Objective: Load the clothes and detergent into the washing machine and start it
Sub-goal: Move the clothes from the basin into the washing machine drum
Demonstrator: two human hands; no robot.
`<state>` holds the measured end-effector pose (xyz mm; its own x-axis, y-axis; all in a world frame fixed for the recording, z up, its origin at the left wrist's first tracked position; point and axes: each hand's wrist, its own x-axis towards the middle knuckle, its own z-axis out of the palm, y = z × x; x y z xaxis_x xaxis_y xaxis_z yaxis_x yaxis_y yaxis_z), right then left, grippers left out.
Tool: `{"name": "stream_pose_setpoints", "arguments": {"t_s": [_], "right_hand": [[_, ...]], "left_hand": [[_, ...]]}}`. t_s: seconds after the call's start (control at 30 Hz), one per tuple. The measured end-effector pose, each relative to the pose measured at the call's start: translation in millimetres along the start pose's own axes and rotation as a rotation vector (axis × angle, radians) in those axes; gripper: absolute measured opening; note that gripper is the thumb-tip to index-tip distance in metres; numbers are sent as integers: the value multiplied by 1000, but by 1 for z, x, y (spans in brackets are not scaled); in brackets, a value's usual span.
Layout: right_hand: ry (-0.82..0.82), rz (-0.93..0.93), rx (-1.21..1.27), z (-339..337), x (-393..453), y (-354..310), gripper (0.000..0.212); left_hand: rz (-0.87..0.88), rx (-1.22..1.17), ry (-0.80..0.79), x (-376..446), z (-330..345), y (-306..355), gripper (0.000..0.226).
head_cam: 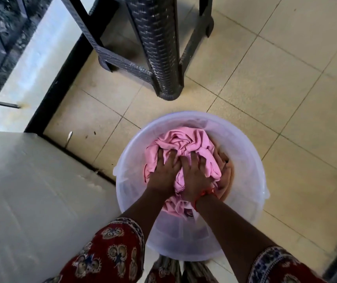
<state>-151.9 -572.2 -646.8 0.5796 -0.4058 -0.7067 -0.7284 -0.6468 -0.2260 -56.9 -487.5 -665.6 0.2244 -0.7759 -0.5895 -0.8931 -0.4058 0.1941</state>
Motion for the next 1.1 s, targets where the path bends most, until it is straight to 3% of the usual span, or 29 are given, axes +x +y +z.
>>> {"name": "stream_pose_setpoints", "arguments": {"t_s": [0.1, 0.23, 0.37, 0.47, 0.63, 0.73, 0.9, 1.0, 1.1], "right_hand": [[21, -67, -21, 1, 18, 3, 110], [81, -186, -107, -8, 15, 2, 86], [108, -162, -69, -34, -17, -6, 88], [166, -166, -44, -69, -61, -17, 89], [277, -152, 35, -145, -144, -33, 87], [265, -156, 41, -201, -193, -44, 80], [455, -202, -25, -282, -273, -64, 55], [579, -238, -62, -332, -329, -79, 58], [568, -258, -1, -383, -384, -94, 65]], "left_hand": [[69, 56, 77, 11, 4, -2, 73], [81, 26, 154, 10, -5, 2, 65], [30, -77, 191, -14, -38, 12, 57], [-16, -252, 191, -49, -85, 28, 58], [-22, -251, 232, -117, -172, 55, 63], [-18, -281, 317, -159, -237, 72, 67], [37, -287, 534, -231, -342, 102, 68], [34, -234, 582, -275, -399, 119, 61], [8, -213, 572, -325, -455, 136, 57]]}}
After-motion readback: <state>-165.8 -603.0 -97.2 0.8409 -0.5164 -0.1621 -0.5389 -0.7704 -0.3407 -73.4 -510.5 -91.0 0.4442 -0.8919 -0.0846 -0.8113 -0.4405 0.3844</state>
